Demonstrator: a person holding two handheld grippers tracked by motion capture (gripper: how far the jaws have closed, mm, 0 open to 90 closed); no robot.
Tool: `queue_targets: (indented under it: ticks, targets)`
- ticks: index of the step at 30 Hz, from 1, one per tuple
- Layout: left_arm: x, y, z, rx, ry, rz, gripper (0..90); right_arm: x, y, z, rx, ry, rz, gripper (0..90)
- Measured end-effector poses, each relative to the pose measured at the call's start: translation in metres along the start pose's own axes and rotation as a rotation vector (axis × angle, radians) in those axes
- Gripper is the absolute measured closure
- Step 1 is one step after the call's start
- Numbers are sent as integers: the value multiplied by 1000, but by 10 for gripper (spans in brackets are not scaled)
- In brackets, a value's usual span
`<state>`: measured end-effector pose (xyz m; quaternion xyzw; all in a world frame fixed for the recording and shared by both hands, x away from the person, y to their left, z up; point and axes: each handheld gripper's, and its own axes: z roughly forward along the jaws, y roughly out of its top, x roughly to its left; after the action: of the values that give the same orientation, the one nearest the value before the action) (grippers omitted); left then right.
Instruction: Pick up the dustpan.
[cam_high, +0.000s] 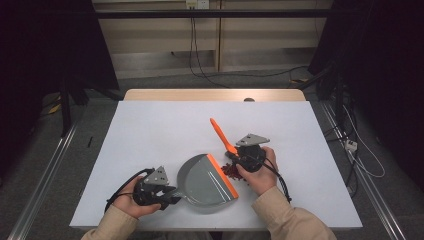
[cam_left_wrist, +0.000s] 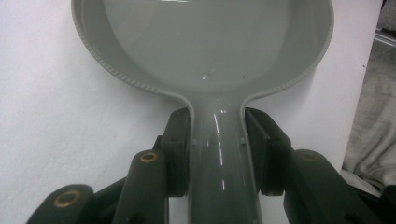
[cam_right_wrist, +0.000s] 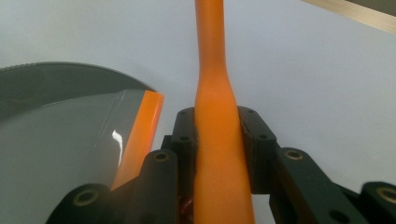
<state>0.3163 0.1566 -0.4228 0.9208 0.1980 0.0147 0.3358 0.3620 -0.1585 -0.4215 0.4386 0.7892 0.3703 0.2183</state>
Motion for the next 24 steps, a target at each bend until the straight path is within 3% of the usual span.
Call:
queue_targets:
  ticks: [11, 13, 18, 24]
  targets:
    - [-6, 4, 4, 9, -17, 5, 629, -2, -2, -1, -12, 0, 10, 709]
    - [-7, 4, 4, -3, -19, -13, 629, -2, -2, -1, -13, -1, 14, 709]
    - [-7, 6, 4, 20, -16, 12, 629, -2, -2, -1, -14, 1, 15, 709]
    - [-8, 8, 6, 10, -28, 3, 629, -1, -3, -2, -18, 6, 20, 708]
